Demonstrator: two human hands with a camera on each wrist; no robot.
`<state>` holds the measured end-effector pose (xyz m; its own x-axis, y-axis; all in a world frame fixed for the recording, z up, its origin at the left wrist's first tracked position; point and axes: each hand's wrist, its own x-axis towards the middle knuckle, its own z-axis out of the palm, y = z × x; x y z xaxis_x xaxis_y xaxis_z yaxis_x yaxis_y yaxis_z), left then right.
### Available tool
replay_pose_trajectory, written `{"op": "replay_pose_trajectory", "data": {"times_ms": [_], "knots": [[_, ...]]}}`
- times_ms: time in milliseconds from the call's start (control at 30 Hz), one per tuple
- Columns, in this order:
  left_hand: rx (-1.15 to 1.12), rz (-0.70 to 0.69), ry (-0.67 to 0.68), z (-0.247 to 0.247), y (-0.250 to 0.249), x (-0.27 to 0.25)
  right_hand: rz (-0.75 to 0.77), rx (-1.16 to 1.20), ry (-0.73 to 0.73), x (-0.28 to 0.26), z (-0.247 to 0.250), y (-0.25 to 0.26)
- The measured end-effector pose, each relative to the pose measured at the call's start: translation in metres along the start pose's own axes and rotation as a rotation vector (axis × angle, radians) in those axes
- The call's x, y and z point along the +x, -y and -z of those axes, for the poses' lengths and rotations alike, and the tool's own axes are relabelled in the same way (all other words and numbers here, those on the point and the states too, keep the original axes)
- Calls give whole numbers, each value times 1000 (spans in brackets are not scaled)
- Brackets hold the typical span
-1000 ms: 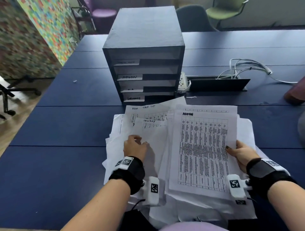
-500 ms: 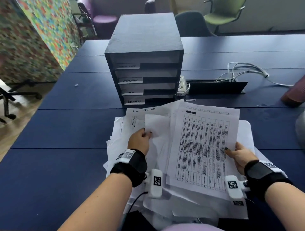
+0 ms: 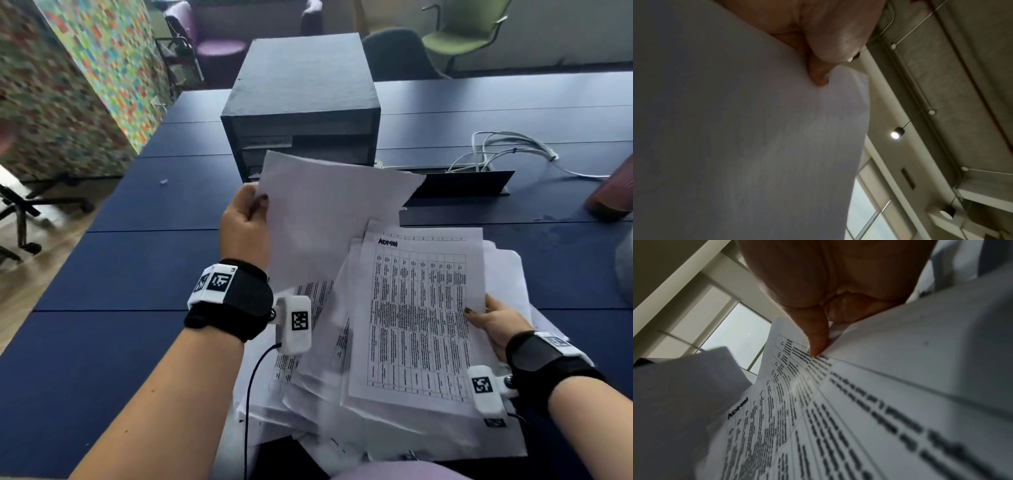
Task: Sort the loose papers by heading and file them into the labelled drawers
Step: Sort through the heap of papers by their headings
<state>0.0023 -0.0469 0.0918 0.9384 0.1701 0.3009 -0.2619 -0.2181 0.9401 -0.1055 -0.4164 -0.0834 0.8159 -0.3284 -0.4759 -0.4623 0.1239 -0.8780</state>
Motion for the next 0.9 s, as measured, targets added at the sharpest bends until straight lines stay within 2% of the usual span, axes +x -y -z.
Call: {"op": "replay_pose_trajectory", "data": {"times_ms": [133,267,400,467,600,733,767,900], "knots": [[-133,-95,-85,10,-25,2,-8,-1,-10,-2,-1,1],[-322,-79,85,9,-37,-6,-9,-2,-21,-1,-3,1],[-234,92,296,9,-6,-22,-4,-56,-49,1,-1,0],[-118,203,279,9,23,-31,16,-138,-77,2,-1,-1],[7,477,228,14,69,-48,23,-102,-79,2,-1,-4],[63,775,24,23,101,-57,35,-81,-74,-2,-2,-2],[86,819,27,26,107,-57,41,-68,-68,-3,-3,-1],[227,891,177,30,106,-61,32,-21,-52,-6,-4,2]]}}
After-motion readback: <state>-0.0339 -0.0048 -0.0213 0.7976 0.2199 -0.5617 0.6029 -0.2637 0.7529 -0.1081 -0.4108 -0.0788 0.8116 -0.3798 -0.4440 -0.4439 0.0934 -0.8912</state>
